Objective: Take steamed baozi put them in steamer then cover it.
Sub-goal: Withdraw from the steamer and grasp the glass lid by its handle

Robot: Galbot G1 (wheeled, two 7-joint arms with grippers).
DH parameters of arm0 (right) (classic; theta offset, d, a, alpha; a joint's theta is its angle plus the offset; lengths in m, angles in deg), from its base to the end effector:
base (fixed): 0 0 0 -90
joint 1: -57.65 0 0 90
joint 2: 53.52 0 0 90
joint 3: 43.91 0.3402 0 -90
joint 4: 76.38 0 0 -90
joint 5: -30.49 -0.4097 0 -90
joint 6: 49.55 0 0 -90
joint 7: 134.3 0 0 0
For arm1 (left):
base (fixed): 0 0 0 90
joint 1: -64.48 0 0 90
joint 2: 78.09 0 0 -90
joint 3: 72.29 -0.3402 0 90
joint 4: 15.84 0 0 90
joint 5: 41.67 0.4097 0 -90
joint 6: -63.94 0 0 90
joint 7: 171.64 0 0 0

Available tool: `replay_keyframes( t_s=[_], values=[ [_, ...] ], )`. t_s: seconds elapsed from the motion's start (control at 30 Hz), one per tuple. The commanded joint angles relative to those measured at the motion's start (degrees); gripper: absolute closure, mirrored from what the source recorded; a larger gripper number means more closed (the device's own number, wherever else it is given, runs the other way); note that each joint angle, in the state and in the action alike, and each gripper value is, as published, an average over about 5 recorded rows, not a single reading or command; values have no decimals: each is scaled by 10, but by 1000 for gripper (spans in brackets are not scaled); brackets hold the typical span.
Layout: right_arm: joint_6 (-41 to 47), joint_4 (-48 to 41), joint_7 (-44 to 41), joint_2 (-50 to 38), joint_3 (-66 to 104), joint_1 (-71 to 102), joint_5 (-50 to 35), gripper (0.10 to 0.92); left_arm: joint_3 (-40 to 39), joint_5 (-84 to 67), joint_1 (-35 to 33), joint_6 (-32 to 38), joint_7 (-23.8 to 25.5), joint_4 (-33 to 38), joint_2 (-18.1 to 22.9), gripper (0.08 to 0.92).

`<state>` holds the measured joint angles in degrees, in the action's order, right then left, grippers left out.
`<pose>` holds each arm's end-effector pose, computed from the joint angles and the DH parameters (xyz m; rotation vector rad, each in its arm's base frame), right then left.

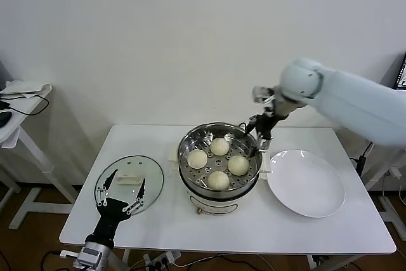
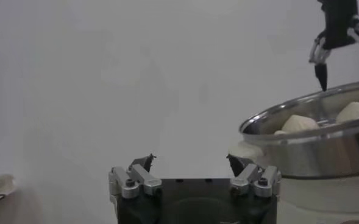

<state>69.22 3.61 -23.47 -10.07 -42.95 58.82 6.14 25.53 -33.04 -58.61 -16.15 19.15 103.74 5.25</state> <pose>0.5758 -0.0212 -0.0050 1.4311 -1.5861 1.1086 0.2240 0.0642 -0.3028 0.2469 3.0064 0.5077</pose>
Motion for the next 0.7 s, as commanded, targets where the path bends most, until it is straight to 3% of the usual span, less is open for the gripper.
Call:
replay_keyframes(
  t_s=[0.03,0.17,0.3,0.47,0.7],
  values=[
    [-91,23,124,-178,336,217,-105,203,9,-39,15,-22,5,6,-2,177],
    [-195,58,311,-212,506,413,-208,203,15,-41,33,-14,-11,-7,4,177],
    [-248,111,440,-203,717,641,-243,203,17,-54,43,-5,-25,-15,8,177],
    [-281,171,553,-105,941,877,-236,203,18,-63,54,12,-30,-23,10,177],
    [-332,248,640,61,1065,1051,-148,203,12,-68,65,18,-39,-24,11,177]
  ],
)
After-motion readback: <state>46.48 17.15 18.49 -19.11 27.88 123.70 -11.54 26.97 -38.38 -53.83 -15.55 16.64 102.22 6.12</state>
